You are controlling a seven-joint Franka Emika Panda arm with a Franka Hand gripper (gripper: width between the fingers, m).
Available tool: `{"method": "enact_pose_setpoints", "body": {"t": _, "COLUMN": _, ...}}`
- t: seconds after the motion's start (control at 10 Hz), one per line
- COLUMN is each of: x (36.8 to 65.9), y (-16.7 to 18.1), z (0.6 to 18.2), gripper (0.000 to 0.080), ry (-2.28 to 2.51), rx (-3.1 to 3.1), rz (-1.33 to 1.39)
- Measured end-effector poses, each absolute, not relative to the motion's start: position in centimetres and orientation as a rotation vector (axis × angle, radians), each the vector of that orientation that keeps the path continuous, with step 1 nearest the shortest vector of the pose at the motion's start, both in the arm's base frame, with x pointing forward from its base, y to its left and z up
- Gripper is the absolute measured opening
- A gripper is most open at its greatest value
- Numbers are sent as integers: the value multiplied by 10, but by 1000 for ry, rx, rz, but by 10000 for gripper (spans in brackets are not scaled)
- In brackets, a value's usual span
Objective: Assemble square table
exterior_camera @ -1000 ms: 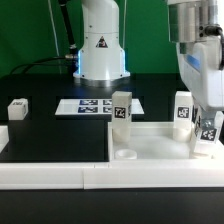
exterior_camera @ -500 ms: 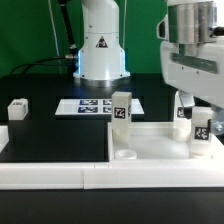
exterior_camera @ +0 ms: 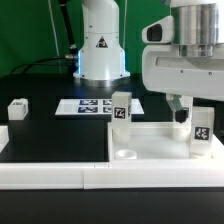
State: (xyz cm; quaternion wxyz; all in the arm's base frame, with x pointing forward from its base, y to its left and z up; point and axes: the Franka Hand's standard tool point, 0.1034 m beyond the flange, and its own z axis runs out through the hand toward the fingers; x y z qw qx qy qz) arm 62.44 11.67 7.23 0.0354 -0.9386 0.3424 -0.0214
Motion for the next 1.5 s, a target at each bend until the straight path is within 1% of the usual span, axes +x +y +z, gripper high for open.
{"method": "enact_pose_setpoints", "body": {"t": 0.1, "x": 629, "y": 117, "z": 76, "gripper": 649, "ry": 811, "rx": -2991, "rz": -66}}
{"method": "enact_pose_setpoints", "body": {"t": 0.2, "x": 629, "y": 116, "z": 74, "gripper": 649, "ry": 763, "rx": -3000, "rz": -81}}
{"method": "enact_pose_setpoints", "body": {"t": 0.3, "x": 629, "y": 117, "z": 74, "gripper": 524, "ry": 856, "rx": -2971, "rz": -75}}
{"method": "enact_pose_setpoints", "body": {"t": 0.4, "x": 629, "y": 117, "z": 74, "gripper": 385, "ry": 848, "rx": -2975, "rz": -76}}
{"method": "enact_pose_setpoints", "body": {"t": 0.5, "x": 629, "y": 117, "z": 74, "gripper": 385, "ry": 855, "rx": -2972, "rz": -75}}
{"method": "enact_pose_setpoints", "body": {"t": 0.6, "x": 628, "y": 117, "z": 74, "gripper": 288, "ry": 989, "rx": -2925, "rz": -70}}
{"method": "enact_pose_setpoints", "body": {"t": 0.7, "x": 628, "y": 117, "z": 74, "gripper": 288, "ry": 1059, "rx": -2900, "rz": -68}}
{"method": "enact_pose_setpoints", "body": {"t": 0.8, "x": 628, "y": 116, "z": 73, "gripper": 289, "ry": 1226, "rx": -2826, "rz": -58}}
{"method": "enact_pose_setpoints", "body": {"t": 1.0, "x": 629, "y": 112, "z": 73, "gripper": 289, "ry": 1922, "rx": -2346, "rz": 29}}
{"method": "enact_pose_setpoints", "body": {"t": 1.1, "x": 630, "y": 116, "z": 72, "gripper": 289, "ry": 2156, "rx": -2090, "rz": 53}}
{"method": "enact_pose_setpoints", "body": {"t": 1.2, "x": 631, "y": 127, "z": 71, "gripper": 291, "ry": 2390, "rx": -1763, "rz": 41}}
{"method": "enact_pose_setpoints", "body": {"t": 1.3, "x": 631, "y": 131, "z": 74, "gripper": 291, "ry": 2485, "rx": -1659, "rz": 28}}
{"method": "enact_pose_setpoints", "body": {"t": 1.5, "x": 629, "y": 130, "z": 73, "gripper": 291, "ry": 2472, "rx": -1695, "rz": 31}}
